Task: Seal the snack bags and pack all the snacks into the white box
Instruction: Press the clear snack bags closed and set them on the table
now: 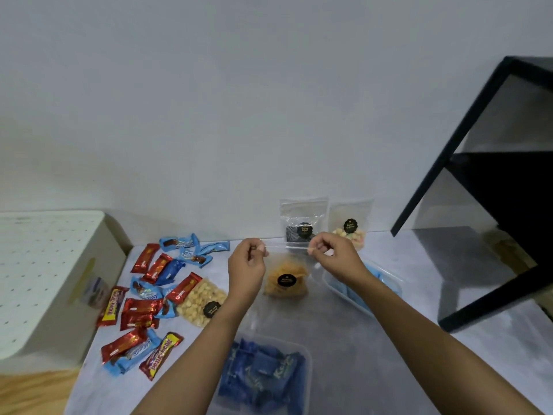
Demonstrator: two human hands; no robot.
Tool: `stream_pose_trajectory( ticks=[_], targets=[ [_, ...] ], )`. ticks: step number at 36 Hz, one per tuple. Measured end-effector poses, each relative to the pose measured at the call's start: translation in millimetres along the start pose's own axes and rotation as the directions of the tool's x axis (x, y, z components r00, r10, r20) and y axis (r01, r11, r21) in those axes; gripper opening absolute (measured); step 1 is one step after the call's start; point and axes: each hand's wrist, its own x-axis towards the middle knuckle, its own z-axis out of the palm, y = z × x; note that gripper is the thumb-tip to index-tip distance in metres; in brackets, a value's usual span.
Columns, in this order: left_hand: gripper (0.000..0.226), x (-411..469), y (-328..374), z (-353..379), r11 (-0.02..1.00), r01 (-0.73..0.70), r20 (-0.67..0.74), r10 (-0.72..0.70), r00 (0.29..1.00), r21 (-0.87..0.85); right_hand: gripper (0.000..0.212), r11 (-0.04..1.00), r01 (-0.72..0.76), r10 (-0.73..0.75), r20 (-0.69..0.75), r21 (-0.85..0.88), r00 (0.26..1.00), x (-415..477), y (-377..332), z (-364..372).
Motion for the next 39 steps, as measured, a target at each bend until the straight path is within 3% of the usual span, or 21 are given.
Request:
stream_pose_trajectory(
  ticks=[5, 9, 15, 24, 39],
  targets=[
    [0.012, 1, 0, -1, 1.000, 0.012, -0.004, -0.012, 1.000, 0.009, 0.021, 0.998, 0.000, 0.003, 0.052, -0.069, 0.999, 5, 2, 2],
    [0.013, 0, 1, 1, 1.000, 0.018, -0.004, -0.018, 1.000, -0.005, 0.028, 0.991, 0.022, -0.014, 0.063, -0.132, 0.998, 9, 0, 4],
    [0.013, 0, 0, -3, 1.000, 0.006, -0.014, -0.006, 1.000, 0.008, 0.011, 0.980, -0.039, 0.055, 0.079, -0.194, 0.995, 12, -5, 9],
    [0.012, 3, -5, -9, 1.000, -0.002, -0.022, 0.002, 1.000, 0.012, 0.011, 0.951, -0.020, 0.052, 0.097, -0.309, 0.994, 18, -17, 17],
    [0.016, 5, -4, -18, 0.992, 0.068, 0.118, -0.055, 0.991, -0.109, 0.007, 0.888, 0.041, 0.024, 0.134, -0.459, 0.991, 22, -35, 33]
  ],
)
